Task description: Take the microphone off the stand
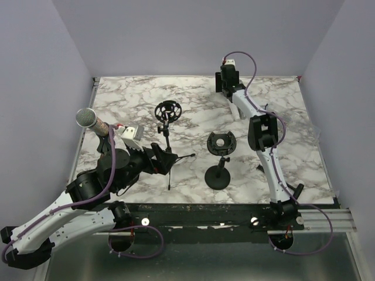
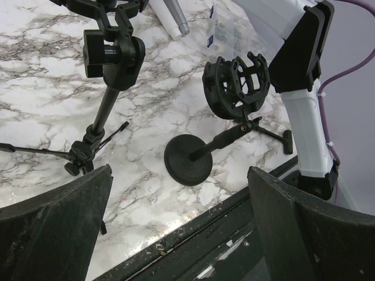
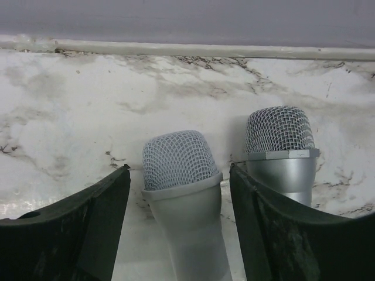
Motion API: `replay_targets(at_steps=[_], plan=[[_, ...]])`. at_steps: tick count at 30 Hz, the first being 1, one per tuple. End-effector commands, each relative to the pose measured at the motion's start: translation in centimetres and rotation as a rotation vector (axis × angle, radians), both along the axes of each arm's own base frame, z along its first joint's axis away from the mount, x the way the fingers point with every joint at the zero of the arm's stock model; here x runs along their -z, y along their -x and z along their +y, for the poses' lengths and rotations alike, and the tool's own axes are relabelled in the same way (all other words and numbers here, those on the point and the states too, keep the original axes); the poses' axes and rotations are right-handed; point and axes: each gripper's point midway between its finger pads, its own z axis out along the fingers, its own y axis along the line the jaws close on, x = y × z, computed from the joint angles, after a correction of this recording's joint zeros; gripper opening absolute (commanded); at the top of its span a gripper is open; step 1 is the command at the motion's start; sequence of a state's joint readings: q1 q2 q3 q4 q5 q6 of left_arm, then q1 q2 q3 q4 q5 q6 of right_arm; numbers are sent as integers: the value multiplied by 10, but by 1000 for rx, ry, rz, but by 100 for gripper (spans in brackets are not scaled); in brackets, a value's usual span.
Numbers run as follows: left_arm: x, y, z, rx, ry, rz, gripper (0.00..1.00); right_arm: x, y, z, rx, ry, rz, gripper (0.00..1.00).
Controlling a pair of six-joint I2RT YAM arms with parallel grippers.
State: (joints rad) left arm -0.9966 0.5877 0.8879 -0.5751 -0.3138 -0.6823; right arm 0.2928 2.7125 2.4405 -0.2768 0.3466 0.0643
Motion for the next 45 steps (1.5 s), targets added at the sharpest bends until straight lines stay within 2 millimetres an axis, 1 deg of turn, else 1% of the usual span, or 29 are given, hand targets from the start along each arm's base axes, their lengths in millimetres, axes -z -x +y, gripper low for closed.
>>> replay_targets(at_steps=[1, 3, 6, 7, 9, 10, 11, 12, 14, 15, 16, 17, 18, 19, 20, 21, 22, 23, 24, 25, 27, 29, 30, 32, 35, 37, 41, 42, 45], plan=[[-9, 7, 3, 31, 17, -21, 96, -13, -11, 2, -23, 1, -47, 75], [-10, 8, 3, 35, 25, -24, 96, -20, -10, 7, -62, 1, -42, 86], [-13, 11, 4, 46, 47, -35, 96, -53, -3, 8, -74, -4, -40, 96], [-14, 11, 4, 49, 54, -39, 96, -77, 1, 12, -86, -24, -59, 100], [-19, 14, 4, 60, 66, -53, 97, -118, 15, 14, -91, -65, -69, 100], [-21, 15, 4, 68, 69, -59, 97, -143, 26, 13, -77, -97, -80, 100], [-23, 15, 4, 74, 68, -62, 98, -157, 37, 12, -66, -128, -72, 100], [-22, 16, 4, 78, 58, -59, 99, -177, 53, 15, -75, -181, -68, 100], [-21, 14, 4, 71, 22, -39, 99, -195, 88, 23, -111, -276, -11, 100], [-22, 14, 4, 70, 6, -27, 99, -195, 107, 25, -115, -320, 34, 100], [-25, 14, 3, 77, -8, -18, 99, -211, 127, 27, -121, -374, 43, 100], [-27, 15, 0, 96, -21, -14, 99, -213, 148, 30, -137, -422, 70, 100], [-33, 17, -3, 118, -20, -18, 99, -209, 169, 36, -166, -466, 103, 100], [-35, 18, -6, 136, -23, -20, 99, -224, 187, 41, -195, -520, 83, 100], [-37, 18, -9, 143, -28, -16, 99, -224, 205, 44, -217, -554, 94, 100], [-38, 18, -9, 145, -40, -11, 99, -238, 224, 51, -261, -597, 74, 100], [-38, 16, -9, 138, -58, 0, 99, -239, 243, 58, -298, -625, 85, 100], [-37, 14, -10, 139, -80, 9, 99, -251, 263, 66, -343, -654, 78, 100], [-37, 12, -10, 132, -99, 17, 99, -251, 282, 79, -391, -668, 96, 100], [-37, 11, -9, 122, -114, 25, 99, -262, 302, 87, -437, -676, 88, 100], [-35, 9, -8, 112, -129, 31, 99, -270, 342, 107, -488, -674, 77, 100], [-30, 8, -9, 117, -126, 15, 94, -276, 384, 129, -567, -708, 72, 100], [-28, 9, -9, 124, -116, 5, 92, -284, 406, 140, -623, -744, 71, 100], [-16, 12, -7, 133, -116, 1, 86, -292, 439, 150, -694, -813, 82, 100], [14, 18, -3, 152, -130, 11, 77, -303, 475, 161, -805, -875, 76, 97], [34, 21, 3, 137, -144, 41, 73, -303, 492, 171, -881, -875, 76, 96], [68, 23, 3, 114, -119, 104, 72, -293, 510, 199, -964, -780, 44, 93], [82, 23, 1, 106, -110, 128, 73, -291, 510, 206, -963, -756, 17, 92], [104, 19, -8, 71, -25, 174, 77, -281, 509, 228, -951, -716, -59, 89]])
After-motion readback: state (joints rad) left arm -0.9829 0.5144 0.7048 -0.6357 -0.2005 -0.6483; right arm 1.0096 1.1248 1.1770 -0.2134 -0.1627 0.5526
